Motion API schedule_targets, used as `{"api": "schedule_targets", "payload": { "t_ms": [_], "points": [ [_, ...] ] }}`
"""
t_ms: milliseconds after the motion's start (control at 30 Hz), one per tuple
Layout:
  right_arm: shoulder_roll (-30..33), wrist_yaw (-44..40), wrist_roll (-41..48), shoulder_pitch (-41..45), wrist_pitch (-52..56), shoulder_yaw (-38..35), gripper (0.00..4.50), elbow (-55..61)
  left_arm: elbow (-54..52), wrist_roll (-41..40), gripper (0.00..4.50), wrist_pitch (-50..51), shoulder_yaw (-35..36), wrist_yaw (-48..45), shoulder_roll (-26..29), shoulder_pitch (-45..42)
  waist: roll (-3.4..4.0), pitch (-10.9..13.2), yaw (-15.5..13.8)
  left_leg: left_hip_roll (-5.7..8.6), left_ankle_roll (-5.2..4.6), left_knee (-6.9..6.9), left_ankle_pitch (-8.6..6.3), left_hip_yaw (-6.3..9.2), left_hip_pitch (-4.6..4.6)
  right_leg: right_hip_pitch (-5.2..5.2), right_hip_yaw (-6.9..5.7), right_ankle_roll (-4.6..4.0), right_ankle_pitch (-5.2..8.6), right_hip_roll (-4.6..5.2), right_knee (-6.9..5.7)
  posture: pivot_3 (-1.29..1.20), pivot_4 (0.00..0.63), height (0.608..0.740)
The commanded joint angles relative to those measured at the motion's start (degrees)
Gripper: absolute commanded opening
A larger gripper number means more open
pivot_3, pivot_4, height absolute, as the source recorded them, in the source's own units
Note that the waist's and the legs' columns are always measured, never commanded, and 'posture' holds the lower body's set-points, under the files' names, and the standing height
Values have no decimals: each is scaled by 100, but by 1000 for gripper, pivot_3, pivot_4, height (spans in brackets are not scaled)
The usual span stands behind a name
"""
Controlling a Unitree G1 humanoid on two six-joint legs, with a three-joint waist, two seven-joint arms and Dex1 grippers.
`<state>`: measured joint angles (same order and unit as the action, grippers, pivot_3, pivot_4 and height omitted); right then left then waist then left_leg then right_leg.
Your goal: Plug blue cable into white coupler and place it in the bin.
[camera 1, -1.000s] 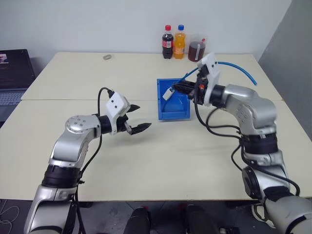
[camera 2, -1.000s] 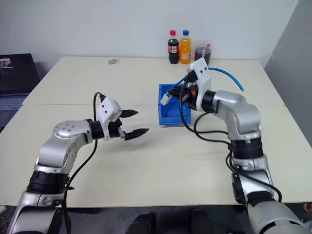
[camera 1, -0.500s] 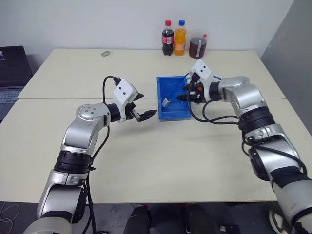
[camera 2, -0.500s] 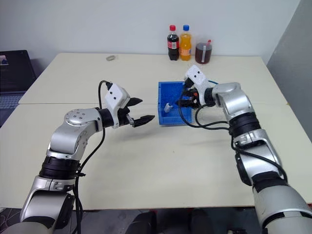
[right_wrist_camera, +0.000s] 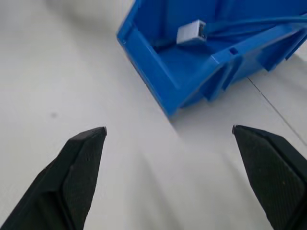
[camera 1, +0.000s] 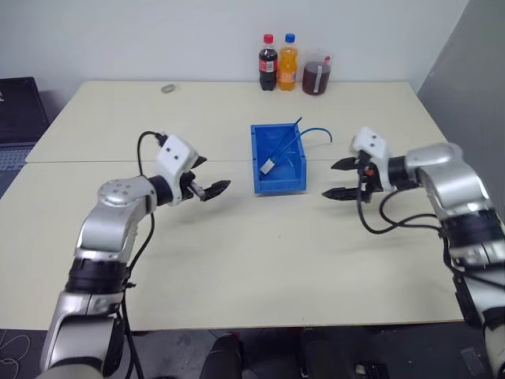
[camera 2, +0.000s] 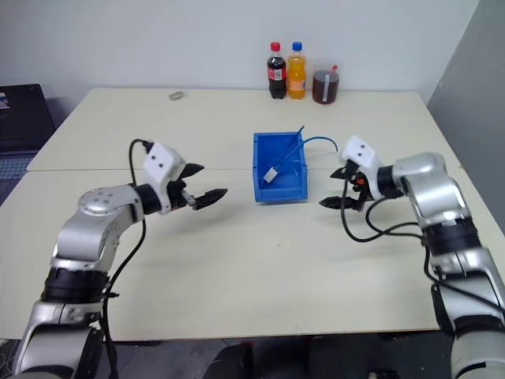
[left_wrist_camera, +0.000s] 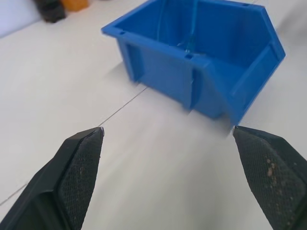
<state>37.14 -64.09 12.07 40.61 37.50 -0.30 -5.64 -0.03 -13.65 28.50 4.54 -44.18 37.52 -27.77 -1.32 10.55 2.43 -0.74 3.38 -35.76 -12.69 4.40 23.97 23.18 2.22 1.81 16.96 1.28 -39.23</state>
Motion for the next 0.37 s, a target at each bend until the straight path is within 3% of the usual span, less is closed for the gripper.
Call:
{"api": "schedule_targets", "payload": {
  "t_ms": [33, 133, 233, 367],
  "points": [
    [-522, 1113, 589, -1046, 363, -1123, 4471, 1487, -377, -95, 4500, -8, 494, 284, 98, 328, 0, 0, -37, 0, 0, -2, 0, 1, 0, -2, -1, 0, 0, 0, -1, 0, 150, 740],
    [-1050, 1897, 630, -1988, 270, -1410, 4471, 2369, -565, -117, 4500, 21, 767, 623, -11, 672, 1, 1, -68, 2, 0, -14, 0, 2, -4, -2, 0, 4, -1, 0, -24, 0, 150, 740],
    [-1452, 2365, 568, -2604, 25, -1220, 4471, 2850, -662, -144, 4500, 13, 947, 960, -180, 877, 3, 2, -67, 3, 0, -26, 1, 0, -11, -1, 5, 16, -7, -1, -48, 0, 150, 740],
    [-1730, 2737, 298, -2823, -561, -823, 4471, 2743, -634, -148, 4500, -196, 981, 1145, -383, 1004, 2, 1, -57, -1, 0, -33, 3, -2, -30, -10, 13, 28, -15, -11, -57, 0, 150, 740]
  ]
}}
